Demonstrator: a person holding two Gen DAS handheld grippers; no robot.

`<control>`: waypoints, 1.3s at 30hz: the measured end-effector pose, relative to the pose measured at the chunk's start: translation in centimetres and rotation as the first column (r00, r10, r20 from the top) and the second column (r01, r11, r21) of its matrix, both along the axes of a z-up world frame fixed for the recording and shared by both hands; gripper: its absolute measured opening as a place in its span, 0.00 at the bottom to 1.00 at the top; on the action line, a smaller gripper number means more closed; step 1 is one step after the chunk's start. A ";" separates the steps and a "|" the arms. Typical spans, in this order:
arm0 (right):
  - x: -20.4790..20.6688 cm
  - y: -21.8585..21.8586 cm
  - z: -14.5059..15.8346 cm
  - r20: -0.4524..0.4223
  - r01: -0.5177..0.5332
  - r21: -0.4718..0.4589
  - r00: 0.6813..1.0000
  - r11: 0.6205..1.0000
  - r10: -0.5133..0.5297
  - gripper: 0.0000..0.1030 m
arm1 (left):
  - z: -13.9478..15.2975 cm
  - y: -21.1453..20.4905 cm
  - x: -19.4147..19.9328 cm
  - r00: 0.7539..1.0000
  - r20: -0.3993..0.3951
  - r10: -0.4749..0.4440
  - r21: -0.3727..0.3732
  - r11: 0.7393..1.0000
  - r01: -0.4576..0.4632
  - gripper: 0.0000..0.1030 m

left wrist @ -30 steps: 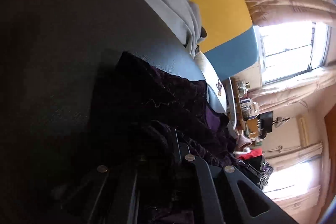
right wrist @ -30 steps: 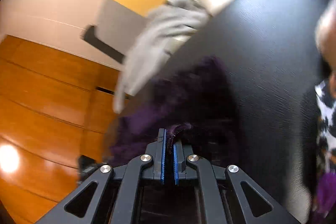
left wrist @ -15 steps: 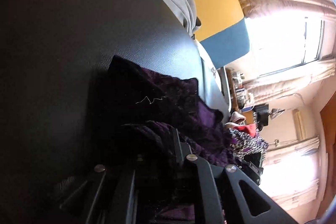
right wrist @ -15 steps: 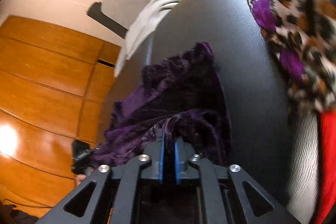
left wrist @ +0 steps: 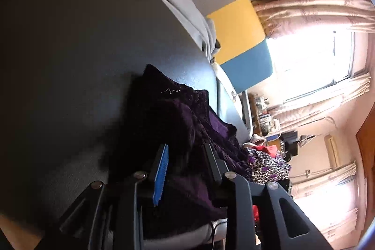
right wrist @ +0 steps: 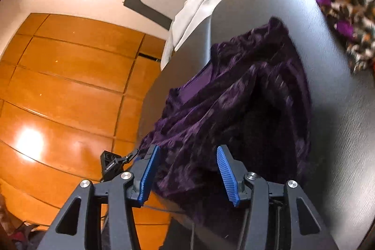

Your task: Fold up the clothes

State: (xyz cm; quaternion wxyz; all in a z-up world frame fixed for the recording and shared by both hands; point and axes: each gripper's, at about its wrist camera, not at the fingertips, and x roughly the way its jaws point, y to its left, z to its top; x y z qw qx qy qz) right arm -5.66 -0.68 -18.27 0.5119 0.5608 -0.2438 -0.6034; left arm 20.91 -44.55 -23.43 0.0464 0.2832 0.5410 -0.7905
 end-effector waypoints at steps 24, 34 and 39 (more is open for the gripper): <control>3.8 -0.5 -1.0 0.026 0.015 -0.056 1.000 0.998 -0.014 1.00 | 0.8 4.3 -4.6 0.974 0.156 -0.166 -0.313 0.927 0.208 0.03; 3.4 -4.7 -0.4 -0.081 0.002 0.048 0.997 0.999 0.002 0.84 | 3.5 0.2 -5.0 0.974 -0.164 -0.154 -0.061 0.987 0.146 0.03; 1.5 -5.8 0.8 -0.063 0.008 -0.056 0.998 0.998 -0.012 0.76 | 4.6 -2.1 -6.5 0.949 -0.297 -0.107 0.034 0.992 0.122 0.00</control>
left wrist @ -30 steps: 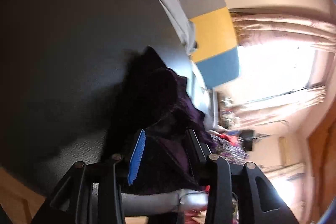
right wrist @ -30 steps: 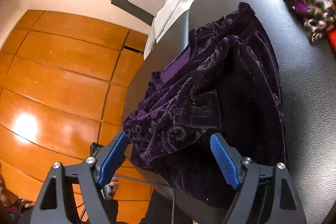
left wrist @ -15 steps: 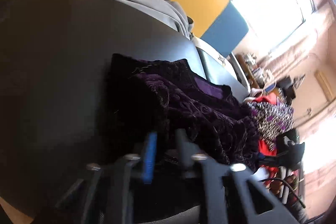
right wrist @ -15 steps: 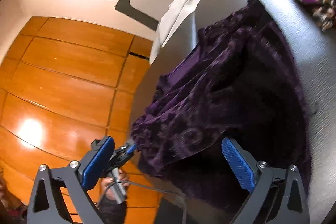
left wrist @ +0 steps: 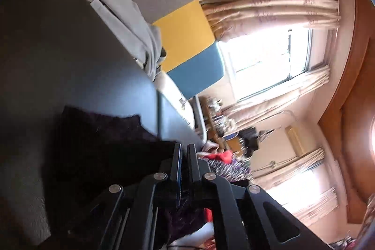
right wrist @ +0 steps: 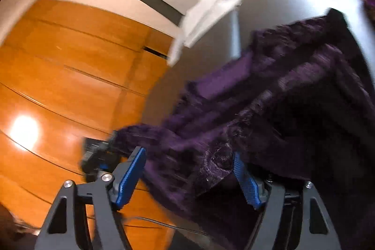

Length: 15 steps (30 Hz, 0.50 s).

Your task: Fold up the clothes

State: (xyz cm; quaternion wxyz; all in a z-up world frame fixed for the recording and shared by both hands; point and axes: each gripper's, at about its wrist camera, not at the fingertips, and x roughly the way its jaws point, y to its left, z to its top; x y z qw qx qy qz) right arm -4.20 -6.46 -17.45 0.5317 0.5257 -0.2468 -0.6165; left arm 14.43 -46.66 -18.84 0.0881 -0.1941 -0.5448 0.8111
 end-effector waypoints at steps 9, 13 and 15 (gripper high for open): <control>-5.3 -0.4 1.5 -0.032 0.096 0.031 0.995 0.995 -0.095 0.94 | -0.4 -0.1 -1.8 0.974 0.216 0.071 -0.165 0.986 -0.035 0.14; -4.8 2.5 0.9 -0.003 0.106 0.025 0.994 0.994 -0.106 0.98 | -2.5 1.5 1.2 0.963 0.263 0.053 -0.128 0.992 -0.019 0.17; -4.2 4.0 0.5 0.007 0.116 0.015 0.993 0.993 -0.116 1.00 | -3.7 2.5 3.3 0.955 0.290 0.064 -0.112 0.993 -0.032 0.19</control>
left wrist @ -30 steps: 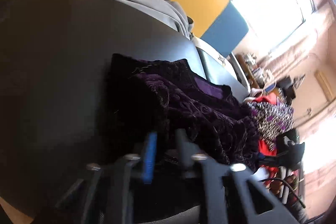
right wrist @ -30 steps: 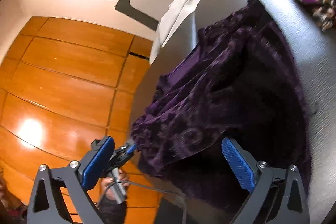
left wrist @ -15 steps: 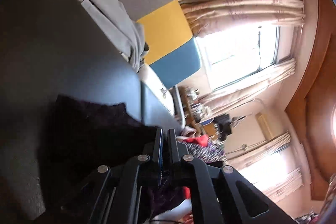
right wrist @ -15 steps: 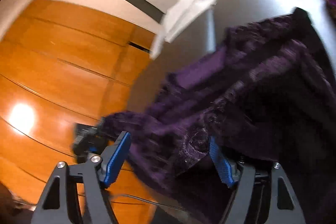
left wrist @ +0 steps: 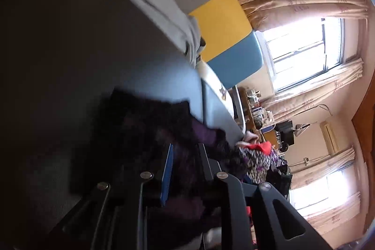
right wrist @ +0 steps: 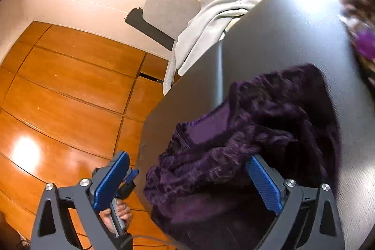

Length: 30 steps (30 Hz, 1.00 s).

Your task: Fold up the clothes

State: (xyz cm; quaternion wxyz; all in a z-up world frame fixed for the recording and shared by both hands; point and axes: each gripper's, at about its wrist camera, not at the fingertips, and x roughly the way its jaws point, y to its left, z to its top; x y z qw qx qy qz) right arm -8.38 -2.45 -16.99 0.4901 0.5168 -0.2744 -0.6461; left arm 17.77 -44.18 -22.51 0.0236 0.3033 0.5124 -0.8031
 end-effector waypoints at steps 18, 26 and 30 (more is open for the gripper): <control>1.9 1.7 -0.7 -0.093 0.066 0.136 0.994 0.988 -0.054 1.00 | -1.3 0.6 2.0 0.988 0.157 0.002 -0.279 0.959 0.043 0.53; 0.4 2.1 -0.6 -0.073 0.115 0.168 0.992 0.979 -0.104 0.99 | -1.2 1.5 -0.7 0.974 0.212 -0.083 -0.276 0.951 0.141 0.09; 0.2 0.5 -1.2 -0.087 0.080 0.198 0.994 0.977 -0.064 0.68 | -0.4 1.5 -0.8 0.972 0.215 -0.092 -0.286 0.946 0.153 0.07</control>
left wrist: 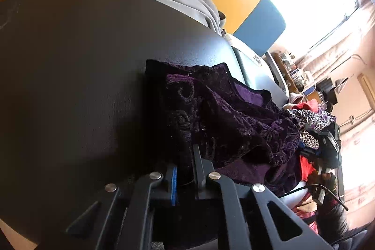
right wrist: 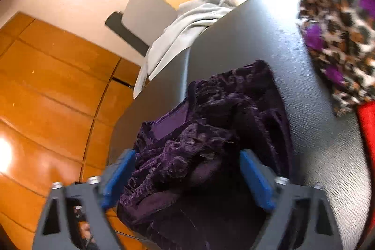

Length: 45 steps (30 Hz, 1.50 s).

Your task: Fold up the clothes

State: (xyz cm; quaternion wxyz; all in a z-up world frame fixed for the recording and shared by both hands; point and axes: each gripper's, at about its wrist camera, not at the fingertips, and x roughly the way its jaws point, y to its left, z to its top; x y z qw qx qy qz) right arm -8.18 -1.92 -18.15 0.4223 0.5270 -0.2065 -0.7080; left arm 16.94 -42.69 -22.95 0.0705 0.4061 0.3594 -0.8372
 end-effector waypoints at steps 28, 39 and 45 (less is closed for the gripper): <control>-8.0 -2.2 2.1 -0.023 0.142 -0.016 0.990 0.990 -0.143 0.14 | -0.8 -9.6 -9.6 0.935 -0.182 0.304 0.453 0.870 -0.195 0.14; -3.9 -7.7 2.8 -0.335 -0.164 0.433 0.883 0.886 0.328 0.48 | -2.6 -10.0 -7.1 0.933 -0.124 0.339 0.474 0.846 -0.245 0.21; -3.1 -12.9 0.7 -0.316 -0.294 0.609 0.763 0.737 0.565 0.61 | -2.9 -10.2 -6.0 0.934 -0.116 0.337 0.461 0.851 -0.250 0.21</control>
